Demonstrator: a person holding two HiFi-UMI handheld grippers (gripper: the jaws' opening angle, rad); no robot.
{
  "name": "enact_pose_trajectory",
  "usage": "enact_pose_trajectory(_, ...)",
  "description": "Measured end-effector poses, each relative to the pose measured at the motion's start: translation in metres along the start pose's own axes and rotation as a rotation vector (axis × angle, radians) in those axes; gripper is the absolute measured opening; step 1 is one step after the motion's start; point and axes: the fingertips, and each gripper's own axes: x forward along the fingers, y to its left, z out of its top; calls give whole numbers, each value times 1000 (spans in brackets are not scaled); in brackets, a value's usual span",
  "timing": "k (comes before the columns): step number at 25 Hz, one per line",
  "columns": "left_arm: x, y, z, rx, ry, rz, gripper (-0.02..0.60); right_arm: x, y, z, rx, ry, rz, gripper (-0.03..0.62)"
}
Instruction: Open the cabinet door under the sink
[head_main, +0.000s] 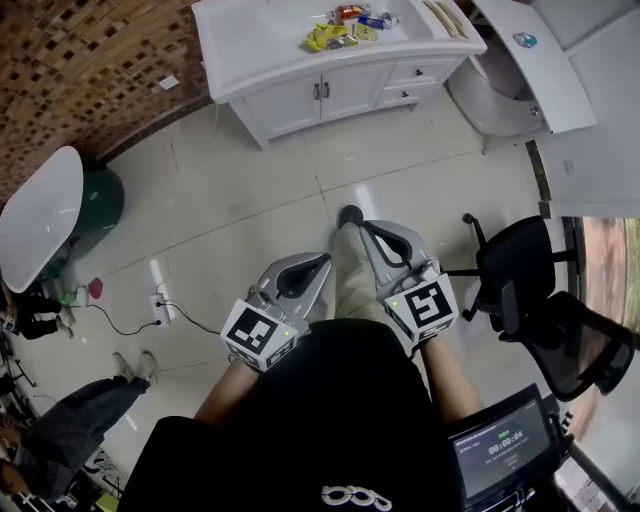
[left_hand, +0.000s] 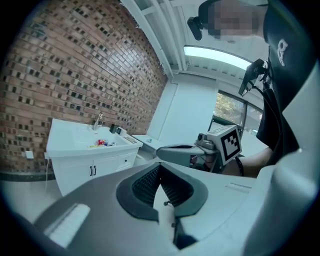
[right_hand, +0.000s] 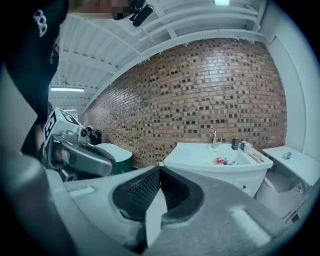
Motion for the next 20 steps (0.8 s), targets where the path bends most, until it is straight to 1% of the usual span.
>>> enact_pose_trajectory(3, 34, 42, 19, -1, -4, 80, 17, 53, -60, -15, -15, 0, 1, -8)
enact_pose_trajectory(5, 57, 69, 35, -16, -20, 144, 17, 86, -95, -19, -22, -4, 22, -8)
enact_pose_trajectory(8, 91, 103, 63, -31, -47, 210, 17, 126, -139, -12, -35, -17, 64, -8)
enact_pose_trajectory(10, 109, 124, 72, -28, -54, 240, 17, 148, -159, -8, -44, -20, 83, -8)
enact_pose_trajectory(12, 123, 141, 78, -36, -57, 259, 17, 167, -173, -9, -41, -17, 91, -8)
enact_pose_trajectory(15, 136, 160, 77, -43, -58, 268, 17, 192, -186, -19, -24, 2, 83, -8)
enact_pose_trajectory(20, 145, 199, 62, -37, -43, 251, 17, 235, -199, -49, 5, 52, 31, -8)
